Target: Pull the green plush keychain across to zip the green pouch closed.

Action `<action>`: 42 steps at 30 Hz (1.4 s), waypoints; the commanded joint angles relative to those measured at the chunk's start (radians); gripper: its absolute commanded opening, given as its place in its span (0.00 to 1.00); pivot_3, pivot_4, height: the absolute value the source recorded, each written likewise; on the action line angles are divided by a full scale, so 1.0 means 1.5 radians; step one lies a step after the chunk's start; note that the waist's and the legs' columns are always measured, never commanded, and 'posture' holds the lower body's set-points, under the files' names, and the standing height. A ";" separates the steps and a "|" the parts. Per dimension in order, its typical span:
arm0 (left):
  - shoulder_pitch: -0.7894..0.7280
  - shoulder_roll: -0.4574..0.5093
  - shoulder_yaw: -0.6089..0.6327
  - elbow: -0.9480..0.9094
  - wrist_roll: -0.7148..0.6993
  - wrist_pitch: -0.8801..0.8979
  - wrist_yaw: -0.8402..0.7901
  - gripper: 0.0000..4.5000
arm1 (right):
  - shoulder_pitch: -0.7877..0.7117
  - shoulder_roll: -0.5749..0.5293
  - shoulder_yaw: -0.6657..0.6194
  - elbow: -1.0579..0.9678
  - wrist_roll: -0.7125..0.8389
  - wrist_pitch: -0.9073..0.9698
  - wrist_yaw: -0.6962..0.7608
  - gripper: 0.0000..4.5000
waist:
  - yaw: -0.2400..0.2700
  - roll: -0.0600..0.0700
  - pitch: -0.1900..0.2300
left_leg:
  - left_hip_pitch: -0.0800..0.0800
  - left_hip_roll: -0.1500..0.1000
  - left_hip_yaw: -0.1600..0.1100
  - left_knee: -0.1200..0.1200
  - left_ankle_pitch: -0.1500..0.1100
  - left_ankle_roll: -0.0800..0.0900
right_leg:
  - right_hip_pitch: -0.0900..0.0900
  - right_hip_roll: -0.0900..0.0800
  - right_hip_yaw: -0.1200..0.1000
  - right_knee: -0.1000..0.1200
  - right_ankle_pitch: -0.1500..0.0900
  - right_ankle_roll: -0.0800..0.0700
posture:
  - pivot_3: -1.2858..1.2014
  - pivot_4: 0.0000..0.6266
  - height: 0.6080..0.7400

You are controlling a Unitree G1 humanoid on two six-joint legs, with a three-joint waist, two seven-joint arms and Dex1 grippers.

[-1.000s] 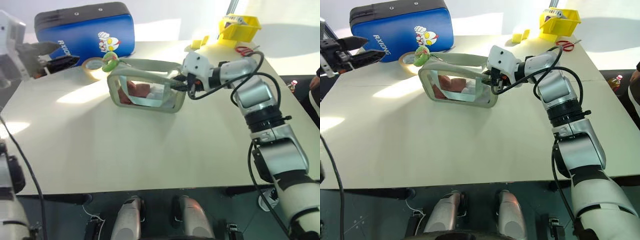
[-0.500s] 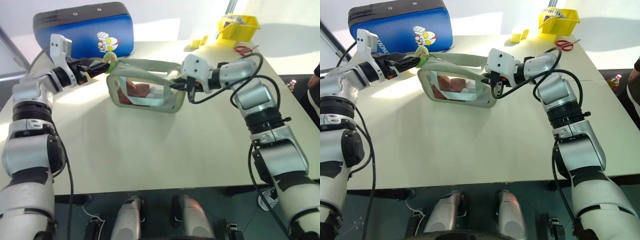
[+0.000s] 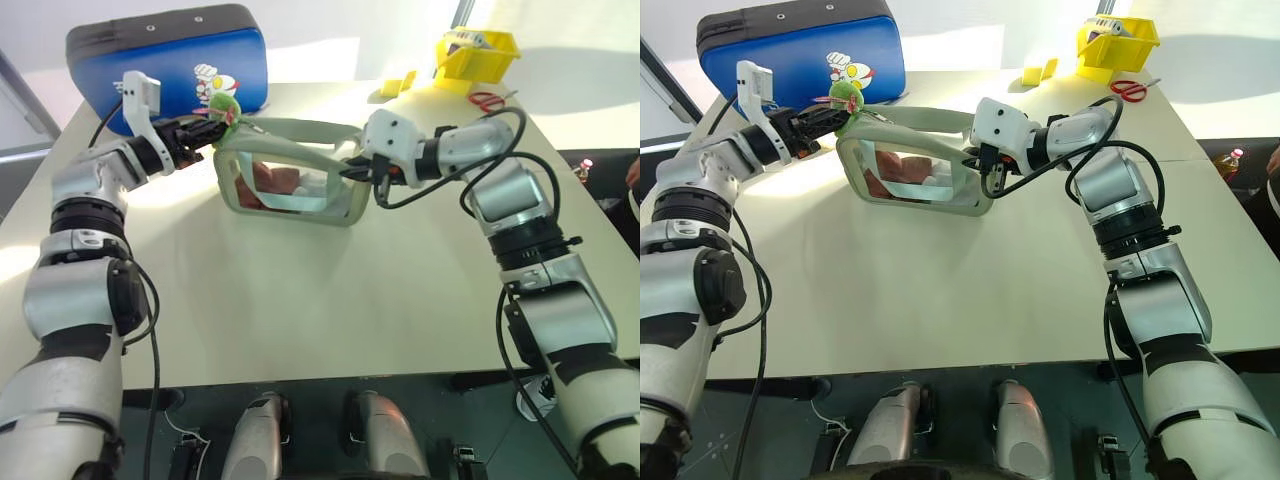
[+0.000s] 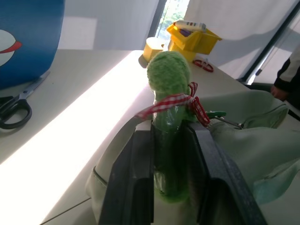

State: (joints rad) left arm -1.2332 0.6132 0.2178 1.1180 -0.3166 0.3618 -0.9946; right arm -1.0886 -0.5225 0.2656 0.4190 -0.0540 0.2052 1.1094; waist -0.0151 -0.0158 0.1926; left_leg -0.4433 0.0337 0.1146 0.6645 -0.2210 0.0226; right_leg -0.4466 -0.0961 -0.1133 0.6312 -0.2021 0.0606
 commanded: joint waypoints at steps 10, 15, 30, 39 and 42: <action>0.010 -0.034 -0.066 -0.243 0.011 0.046 -0.032 0.01 | -0.008 0.008 -0.006 -0.009 0.004 -0.001 -0.006 0.00 | 0.001 0.000 0.000 | 0.000 0.000 0.000 0.000 0.000 0.000 | 0.001 0.000 0.000 0.000 0.000 0.000 | 0.52 0.24 1.00; 0.061 -0.068 -0.111 -0.310 0.040 0.040 -0.010 0.01 | -0.009 0.012 -0.007 -0.009 0.002 0.000 -0.008 0.00 | -0.004 0.000 0.000 | 0.001 0.000 0.000 0.000 0.000 0.000 | 0.001 0.000 0.000 0.000 0.000 0.000 | 0.52 0.24 1.00; 0.053 0.078 -0.096 -0.341 0.031 0.063 -0.106 0.65 | -0.004 0.006 -0.010 -0.010 0.002 0.001 -0.013 0.00 | -0.003 0.000 0.000 | 0.001 0.000 -0.001 0.000 0.000 0.001 | 0.000 0.000 0.000 0.000 0.000 0.000 | 0.52 0.24 1.00; 0.153 0.079 -0.102 -0.364 0.050 0.025 -0.077 0.65 | -0.003 0.004 -0.007 -0.014 0.003 0.003 -0.011 0.00 | 0.003 0.000 0.000 | 0.000 0.000 -0.002 0.000 -0.001 0.001 | 0.001 -0.001 0.000 0.000 0.000 0.000 | 0.52 0.24 1.00; 0.153 0.038 -0.108 -0.333 0.064 -0.009 -0.036 0.60 | -0.006 0.008 -0.004 -0.009 0.002 0.002 -0.010 0.00 | 0.001 0.000 0.000 | 0.000 0.000 -0.002 0.000 -0.001 0.001 | 0.001 -0.001 0.000 0.000 0.000 0.000 | 0.52 0.24 1.00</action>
State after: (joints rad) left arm -0.9864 0.6743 0.0513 0.6097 -0.2295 0.3866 -1.0803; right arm -1.0864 -0.5156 0.2654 0.4179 -0.0553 0.2112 1.0909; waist -0.0136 -0.0156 0.1927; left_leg -0.4428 0.0338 0.1121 0.6651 -0.2219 0.0241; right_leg -0.4447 -0.0969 -0.1140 0.6309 -0.2022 0.0604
